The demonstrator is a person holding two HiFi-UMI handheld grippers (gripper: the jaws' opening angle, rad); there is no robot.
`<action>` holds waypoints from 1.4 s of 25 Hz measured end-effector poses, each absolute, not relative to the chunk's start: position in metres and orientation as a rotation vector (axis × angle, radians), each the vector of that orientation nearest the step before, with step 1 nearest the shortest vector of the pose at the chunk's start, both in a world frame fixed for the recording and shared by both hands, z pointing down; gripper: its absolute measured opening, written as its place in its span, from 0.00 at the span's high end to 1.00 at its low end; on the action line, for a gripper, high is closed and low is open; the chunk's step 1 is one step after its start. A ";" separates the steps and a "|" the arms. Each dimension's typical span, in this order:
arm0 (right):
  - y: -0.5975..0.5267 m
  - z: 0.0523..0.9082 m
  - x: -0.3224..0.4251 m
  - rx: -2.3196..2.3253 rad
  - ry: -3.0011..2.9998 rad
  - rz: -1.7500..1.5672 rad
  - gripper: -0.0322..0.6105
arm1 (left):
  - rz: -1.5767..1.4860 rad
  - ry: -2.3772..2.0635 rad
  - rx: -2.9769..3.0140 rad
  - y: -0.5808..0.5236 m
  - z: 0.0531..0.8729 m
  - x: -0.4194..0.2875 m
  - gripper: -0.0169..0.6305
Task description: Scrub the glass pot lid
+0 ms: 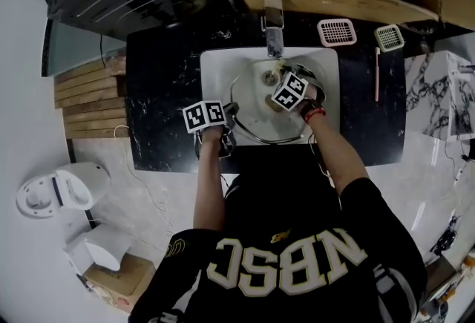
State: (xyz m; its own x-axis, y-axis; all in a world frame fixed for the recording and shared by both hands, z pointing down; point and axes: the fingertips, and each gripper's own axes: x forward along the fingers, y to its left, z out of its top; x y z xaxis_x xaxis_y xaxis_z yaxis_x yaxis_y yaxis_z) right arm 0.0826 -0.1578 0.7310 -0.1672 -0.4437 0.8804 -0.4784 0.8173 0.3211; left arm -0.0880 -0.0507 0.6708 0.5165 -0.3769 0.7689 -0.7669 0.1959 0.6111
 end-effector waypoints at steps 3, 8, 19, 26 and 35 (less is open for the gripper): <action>-0.145 0.728 0.103 0.649 -1.713 0.035 0.89 | 0.373 -1.071 1.421 -0.048 0.671 -0.088 0.85; -0.116 0.723 0.129 0.560 -1.595 0.095 0.89 | 0.363 -1.067 1.430 -0.050 0.670 -0.088 0.85; -0.023 0.693 0.140 0.229 -1.541 0.424 0.89 | 0.369 -1.054 1.459 -0.051 0.667 -0.086 0.85; 0.027 0.671 0.101 0.023 -1.677 0.635 0.89 | 0.377 -1.050 1.459 -0.051 0.666 -0.085 0.85; 0.055 0.644 0.006 -0.068 -1.956 0.848 0.88 | 0.422 -1.063 1.446 -0.049 0.671 -0.088 0.85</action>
